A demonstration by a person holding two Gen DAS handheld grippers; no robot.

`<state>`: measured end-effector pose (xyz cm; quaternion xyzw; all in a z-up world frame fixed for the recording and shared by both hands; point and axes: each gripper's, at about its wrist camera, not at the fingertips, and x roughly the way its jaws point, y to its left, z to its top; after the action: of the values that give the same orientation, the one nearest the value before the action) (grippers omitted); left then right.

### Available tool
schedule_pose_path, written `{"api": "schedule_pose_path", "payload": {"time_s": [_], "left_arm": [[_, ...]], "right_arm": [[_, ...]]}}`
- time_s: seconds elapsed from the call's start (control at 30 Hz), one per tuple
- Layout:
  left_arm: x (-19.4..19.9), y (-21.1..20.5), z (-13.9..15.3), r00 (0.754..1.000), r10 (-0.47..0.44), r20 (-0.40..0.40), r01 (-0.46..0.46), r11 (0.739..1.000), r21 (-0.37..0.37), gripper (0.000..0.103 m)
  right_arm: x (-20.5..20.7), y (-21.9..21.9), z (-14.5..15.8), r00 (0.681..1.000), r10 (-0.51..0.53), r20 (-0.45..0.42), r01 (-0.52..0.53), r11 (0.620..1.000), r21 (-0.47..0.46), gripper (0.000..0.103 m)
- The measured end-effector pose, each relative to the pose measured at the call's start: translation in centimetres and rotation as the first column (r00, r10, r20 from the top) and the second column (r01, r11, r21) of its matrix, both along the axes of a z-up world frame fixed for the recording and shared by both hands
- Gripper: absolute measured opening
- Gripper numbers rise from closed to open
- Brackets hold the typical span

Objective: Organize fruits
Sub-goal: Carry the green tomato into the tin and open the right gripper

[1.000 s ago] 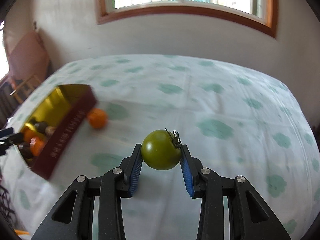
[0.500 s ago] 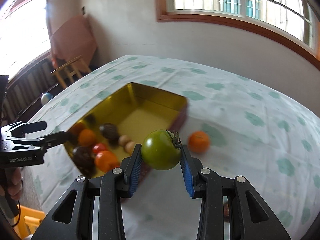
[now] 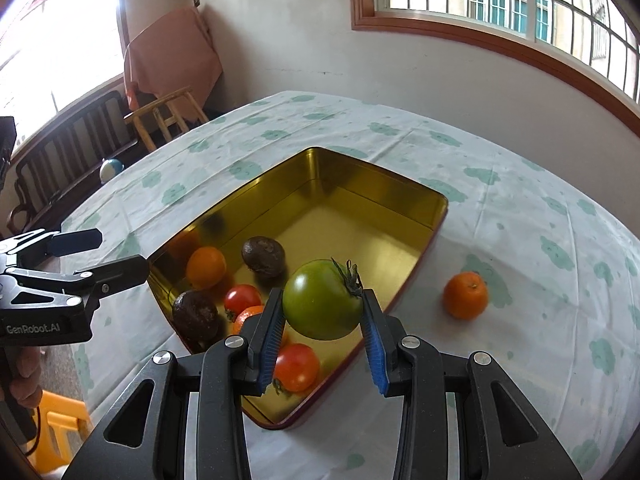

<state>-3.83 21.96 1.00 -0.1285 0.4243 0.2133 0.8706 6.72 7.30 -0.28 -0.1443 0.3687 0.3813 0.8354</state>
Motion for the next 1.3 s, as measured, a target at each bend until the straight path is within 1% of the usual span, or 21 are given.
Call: {"api": "schedule_pose_path", "payload": {"time_s": [0.2, 0.4, 0.73, 1.13, 1.3], "left_arm": [[-0.1, 0.1, -0.1, 1.0, 0.005, -0.006, -0.005, 1.0, 0.006, 0.088], [-0.3, 0.7, -0.1, 1.0, 0.022, -0.016, -0.022, 1.0, 0.021, 0.088], [-0.3, 1.0, -0.3, 0.999, 0.034, -0.021, -0.034, 0.999, 0.02, 0.088], [-0.1, 0.6, -0.4, 1.0, 0.008, -0.022, -0.008, 1.0, 0.015, 0.088], [0.2, 0.2, -0.2, 1.0, -0.002, -0.022, 0.003, 1.0, 0.021, 0.088]], "right_arm": [[0.1, 1.3, -0.8, 1.0, 0.018, -0.011, -0.018, 1.0, -0.022, 0.038], [0.0, 2.5, -1.3, 0.999, 0.036, -0.002, -0.036, 0.998, -0.049, 0.038], [0.1, 3.3, -2.4, 0.999, 0.037, -0.006, -0.037, 0.996, -0.084, 0.038], [0.6, 3.4, -2.6, 0.999, 0.018, -0.027, -0.02, 0.997, -0.077, 0.039], [0.7, 3.3, -2.5, 1.0, 0.02, -0.013, -0.021, 0.997, -0.073, 0.039]]}}
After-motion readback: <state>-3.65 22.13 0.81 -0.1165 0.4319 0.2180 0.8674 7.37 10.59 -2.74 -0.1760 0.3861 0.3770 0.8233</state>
